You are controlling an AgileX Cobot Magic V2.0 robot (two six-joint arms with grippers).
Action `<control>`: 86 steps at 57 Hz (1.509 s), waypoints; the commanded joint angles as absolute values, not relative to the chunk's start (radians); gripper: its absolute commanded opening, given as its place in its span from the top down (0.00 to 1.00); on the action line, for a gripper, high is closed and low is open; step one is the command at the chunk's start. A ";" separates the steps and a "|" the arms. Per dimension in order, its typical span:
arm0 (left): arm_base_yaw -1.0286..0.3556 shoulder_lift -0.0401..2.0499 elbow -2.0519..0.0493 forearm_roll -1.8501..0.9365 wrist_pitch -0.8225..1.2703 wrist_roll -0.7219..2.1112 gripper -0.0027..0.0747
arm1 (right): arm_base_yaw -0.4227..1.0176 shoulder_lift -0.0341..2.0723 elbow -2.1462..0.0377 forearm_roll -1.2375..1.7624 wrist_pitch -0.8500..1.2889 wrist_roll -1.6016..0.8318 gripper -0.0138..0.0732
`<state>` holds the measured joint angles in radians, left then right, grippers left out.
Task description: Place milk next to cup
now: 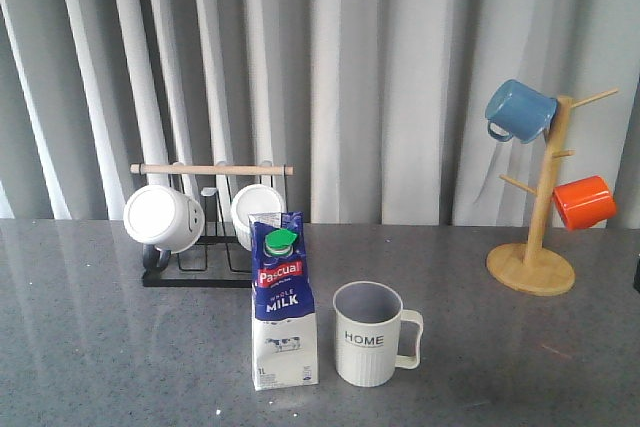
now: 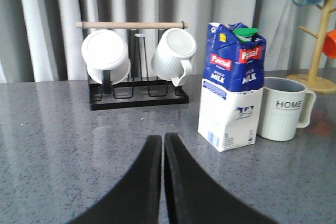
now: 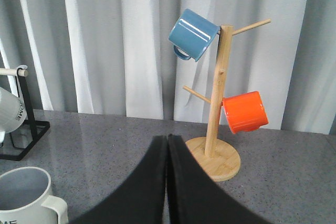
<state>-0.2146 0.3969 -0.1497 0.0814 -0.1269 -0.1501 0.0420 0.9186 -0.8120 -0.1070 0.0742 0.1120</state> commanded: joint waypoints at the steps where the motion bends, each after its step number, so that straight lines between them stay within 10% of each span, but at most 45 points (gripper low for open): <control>1: -0.183 0.331 -0.146 0.071 -0.184 -0.150 0.97 | 0.035 0.911 -0.846 -0.109 0.000 0.109 0.85; 31: 0.010 -0.026 0.004 0.097 -0.084 -0.180 0.97 | 0.035 0.911 -0.846 -0.109 0.000 0.109 0.85; 86: 0.008 -0.024 0.002 0.097 -0.046 -0.146 0.97 | 0.035 0.911 -0.846 -0.109 0.000 0.109 0.85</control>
<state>0.0082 -0.0121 0.0234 0.1000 0.0196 -0.1397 0.0420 0.9186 -0.8120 -0.1070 0.0742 0.1120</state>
